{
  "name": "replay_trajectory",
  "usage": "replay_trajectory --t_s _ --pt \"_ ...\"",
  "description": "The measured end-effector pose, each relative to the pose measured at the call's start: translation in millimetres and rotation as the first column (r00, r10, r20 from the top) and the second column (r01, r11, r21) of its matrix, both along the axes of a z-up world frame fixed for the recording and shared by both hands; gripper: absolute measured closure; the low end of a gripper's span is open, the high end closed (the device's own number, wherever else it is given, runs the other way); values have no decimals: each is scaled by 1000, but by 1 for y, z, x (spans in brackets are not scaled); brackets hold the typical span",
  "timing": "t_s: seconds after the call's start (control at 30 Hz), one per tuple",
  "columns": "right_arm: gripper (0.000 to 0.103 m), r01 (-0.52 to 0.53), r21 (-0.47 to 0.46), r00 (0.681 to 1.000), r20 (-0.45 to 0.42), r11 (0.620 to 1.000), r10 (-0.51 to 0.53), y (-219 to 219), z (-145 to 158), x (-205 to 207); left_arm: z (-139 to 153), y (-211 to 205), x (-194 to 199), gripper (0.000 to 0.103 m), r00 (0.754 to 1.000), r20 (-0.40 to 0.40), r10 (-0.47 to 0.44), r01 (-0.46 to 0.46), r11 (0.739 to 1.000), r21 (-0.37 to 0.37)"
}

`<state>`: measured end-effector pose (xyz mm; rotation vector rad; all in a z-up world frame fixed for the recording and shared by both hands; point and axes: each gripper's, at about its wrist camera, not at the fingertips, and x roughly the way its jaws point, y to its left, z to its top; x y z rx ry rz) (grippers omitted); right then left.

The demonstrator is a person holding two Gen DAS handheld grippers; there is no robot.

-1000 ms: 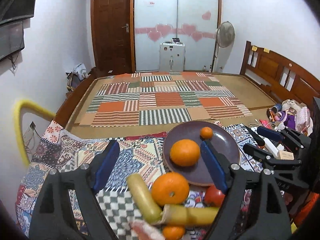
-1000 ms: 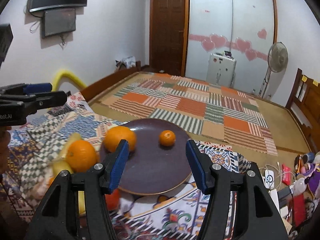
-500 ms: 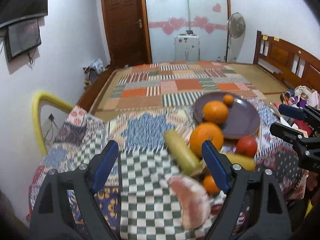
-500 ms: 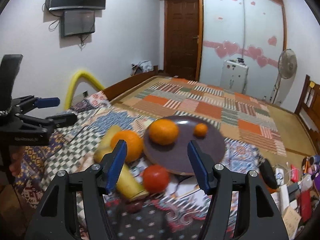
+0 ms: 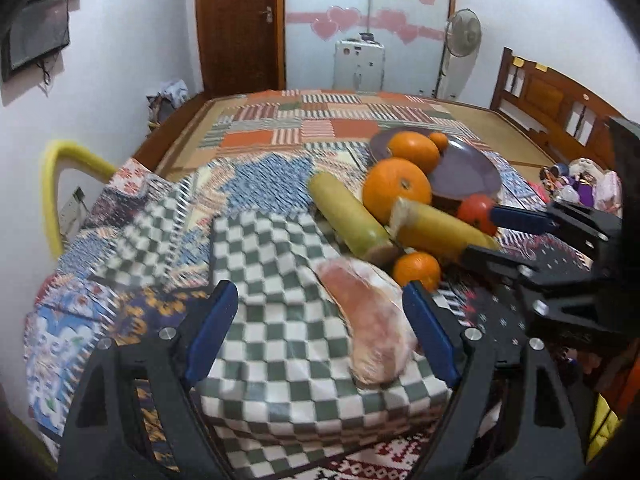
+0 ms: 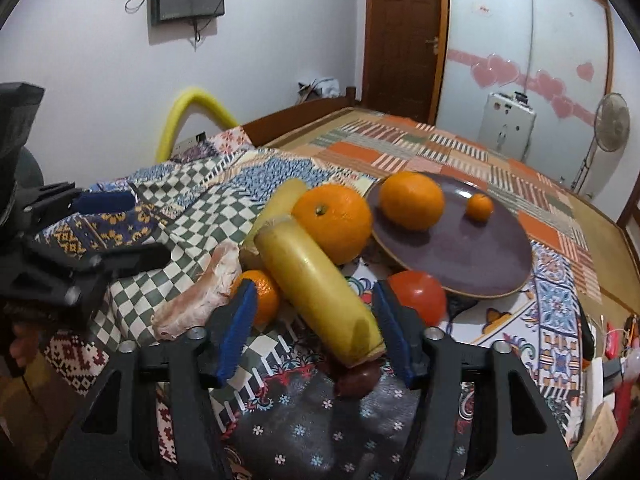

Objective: Organize fruits
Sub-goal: 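Move the left tool to the pink pomelo segment while the right tool reaches a yellow fruit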

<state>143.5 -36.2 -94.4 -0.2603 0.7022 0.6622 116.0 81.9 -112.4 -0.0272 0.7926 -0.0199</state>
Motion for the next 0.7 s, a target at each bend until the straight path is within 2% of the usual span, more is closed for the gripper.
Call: replay_trajectory --t_s 0.07,0.27,0.4,0.7 --pt "57 -3 -10 1000 -14 1000 3 3 -4 4 -6 -7 -1 24 1000 -13 -24 24 1000 -1" --pt "58 -11 -24 1000 -28 1000 11 8 -8 10 -25 -20 7 37 996 -64 -69 68 997 -23" --pt "57 -37 -41 999 -22 998 36 15 -7 9 -27 -24 11 45 994 -66 -84 81 995 -56" --pt "57 -56 -45 998 -45 997 54 21 -7 14 -32 -30 13 58 991 -78 -105 99 992 -76"
